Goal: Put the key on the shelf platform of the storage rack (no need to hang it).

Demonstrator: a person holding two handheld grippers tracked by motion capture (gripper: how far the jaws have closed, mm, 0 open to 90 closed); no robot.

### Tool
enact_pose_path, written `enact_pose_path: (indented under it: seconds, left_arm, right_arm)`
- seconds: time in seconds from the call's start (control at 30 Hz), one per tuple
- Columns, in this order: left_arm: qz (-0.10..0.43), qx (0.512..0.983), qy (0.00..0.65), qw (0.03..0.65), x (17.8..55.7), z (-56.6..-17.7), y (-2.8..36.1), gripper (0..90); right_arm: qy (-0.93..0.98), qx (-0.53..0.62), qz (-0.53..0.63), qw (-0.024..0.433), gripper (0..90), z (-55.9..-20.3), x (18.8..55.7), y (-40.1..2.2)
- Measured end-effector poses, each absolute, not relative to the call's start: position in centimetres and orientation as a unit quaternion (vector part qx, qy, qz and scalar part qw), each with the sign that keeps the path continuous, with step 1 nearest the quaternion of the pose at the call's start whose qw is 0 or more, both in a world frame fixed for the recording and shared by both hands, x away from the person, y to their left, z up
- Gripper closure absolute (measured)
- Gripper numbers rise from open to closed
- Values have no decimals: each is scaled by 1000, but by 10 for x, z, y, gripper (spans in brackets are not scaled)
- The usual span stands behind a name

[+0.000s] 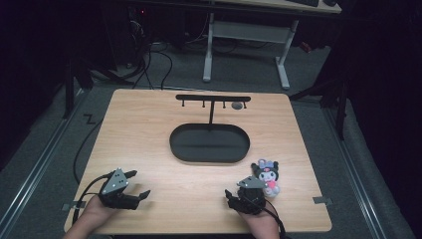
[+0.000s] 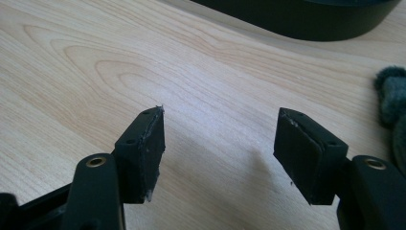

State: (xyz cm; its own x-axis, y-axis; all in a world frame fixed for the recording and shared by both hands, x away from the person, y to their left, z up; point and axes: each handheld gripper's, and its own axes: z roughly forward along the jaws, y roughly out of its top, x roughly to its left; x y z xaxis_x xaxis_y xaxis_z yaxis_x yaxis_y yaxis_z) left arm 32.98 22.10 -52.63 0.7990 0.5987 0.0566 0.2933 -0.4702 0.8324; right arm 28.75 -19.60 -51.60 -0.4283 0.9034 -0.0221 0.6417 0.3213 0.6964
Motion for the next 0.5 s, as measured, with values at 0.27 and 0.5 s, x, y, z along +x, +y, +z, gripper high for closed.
enact_pose_path:
  seconds: [0.27,0.5]
  left_arm:
    - [172,839,266,442,330,-526,221,154]
    - [172,839,266,442,330,-526,221,154]
  right_arm:
    - [792,505,288,185,370,-508,286,-204]
    - [799,516,266,157,380,-497,292,-201]
